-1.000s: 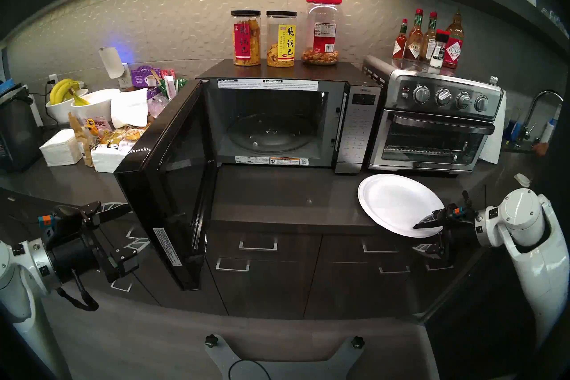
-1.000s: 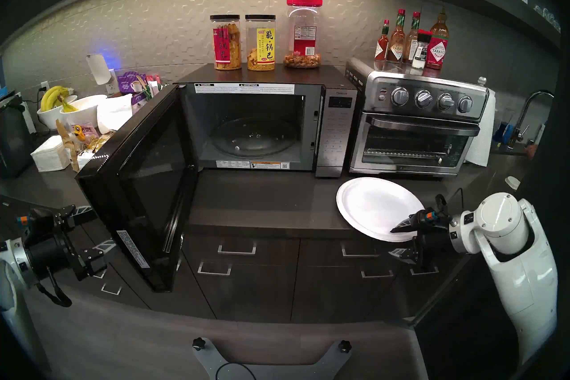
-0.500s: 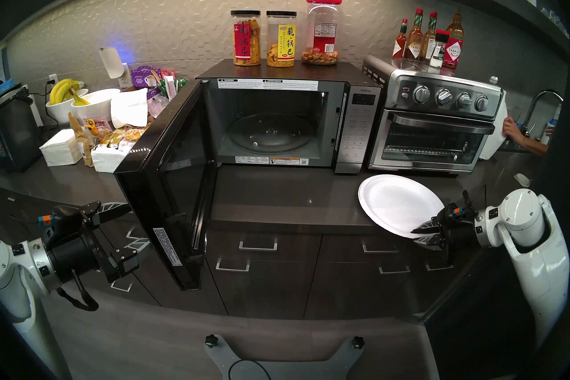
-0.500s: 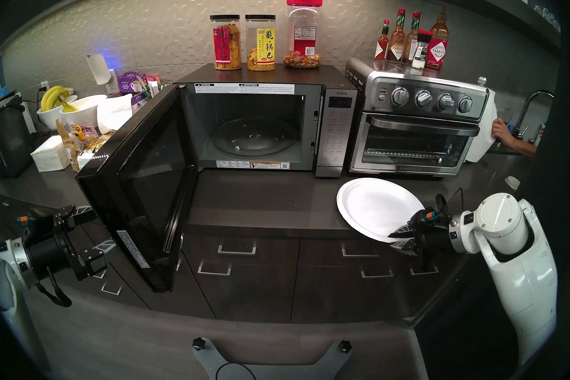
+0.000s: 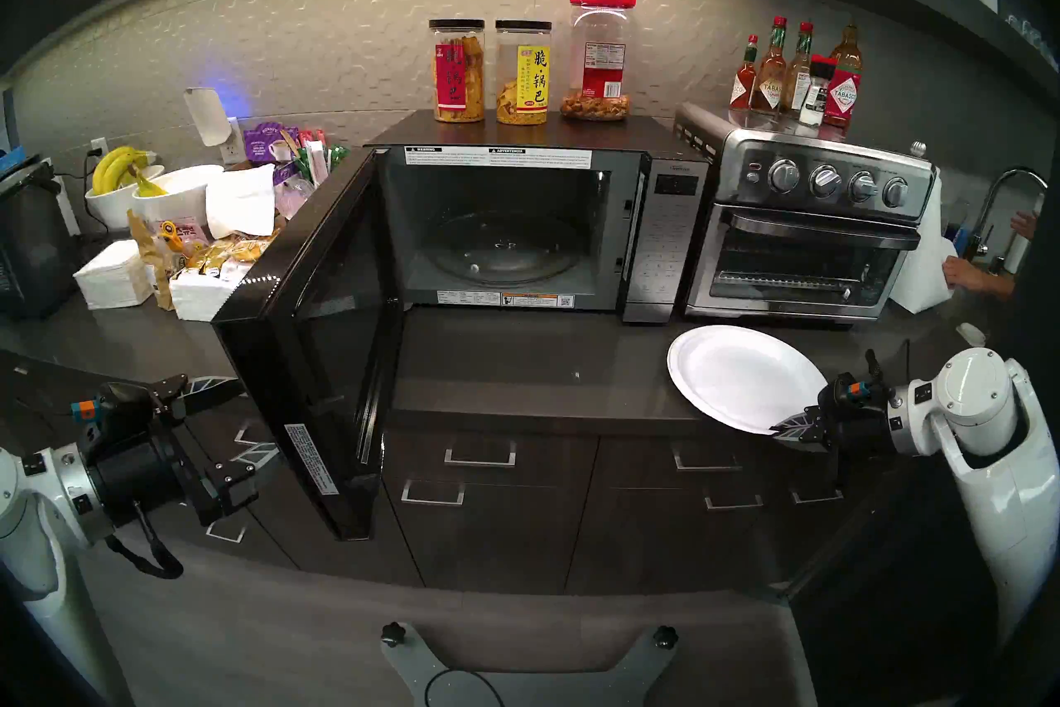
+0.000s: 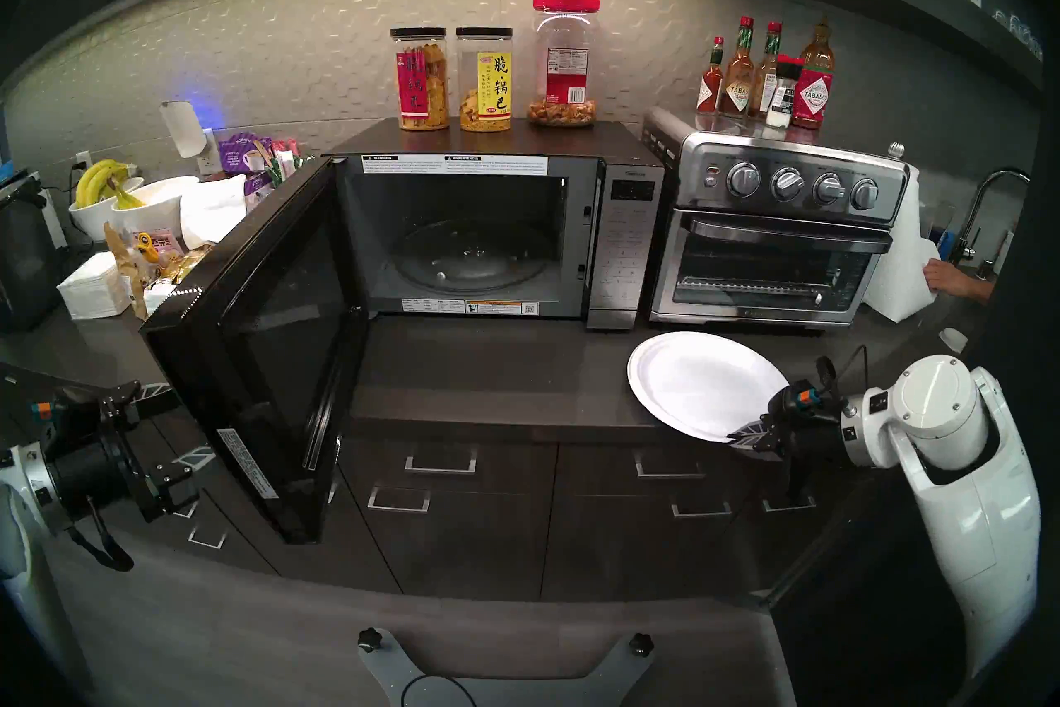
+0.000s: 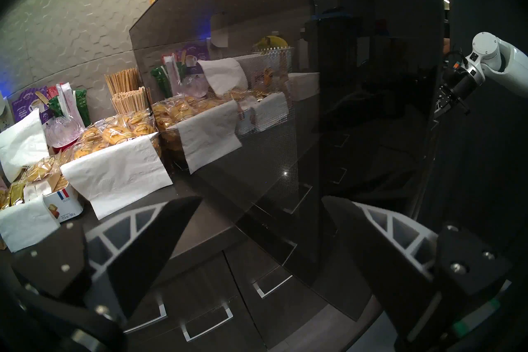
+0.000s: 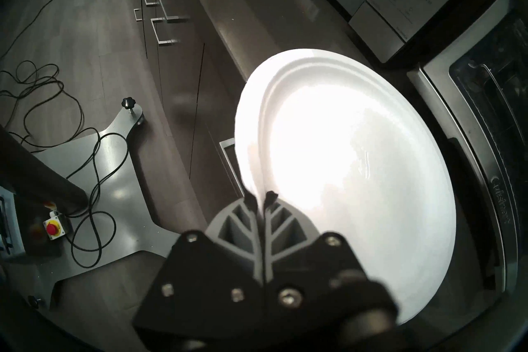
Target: Open the microwave, put the plate inside, and close the door
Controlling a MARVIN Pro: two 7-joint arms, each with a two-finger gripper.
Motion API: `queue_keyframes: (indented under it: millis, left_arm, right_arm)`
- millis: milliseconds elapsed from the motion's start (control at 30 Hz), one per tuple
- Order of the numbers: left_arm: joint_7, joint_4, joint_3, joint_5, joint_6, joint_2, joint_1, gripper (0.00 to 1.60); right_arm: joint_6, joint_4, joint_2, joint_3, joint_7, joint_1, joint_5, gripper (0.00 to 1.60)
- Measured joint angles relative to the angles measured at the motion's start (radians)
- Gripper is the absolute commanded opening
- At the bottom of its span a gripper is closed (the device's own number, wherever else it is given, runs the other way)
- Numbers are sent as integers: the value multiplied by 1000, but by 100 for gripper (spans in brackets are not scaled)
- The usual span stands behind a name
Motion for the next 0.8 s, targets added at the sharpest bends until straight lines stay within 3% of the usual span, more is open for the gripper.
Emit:
queue_keyframes:
  millis: [467,800]
  left_arm:
    - [0,0,0,0,0,0,0,160]
    - [0,0,0,0,0,0,0,160]
  right_arm:
    - [-31,-31,-1,75,71,-38,34,0]
    - [-79,-70,-41,151,102,-74,63,0]
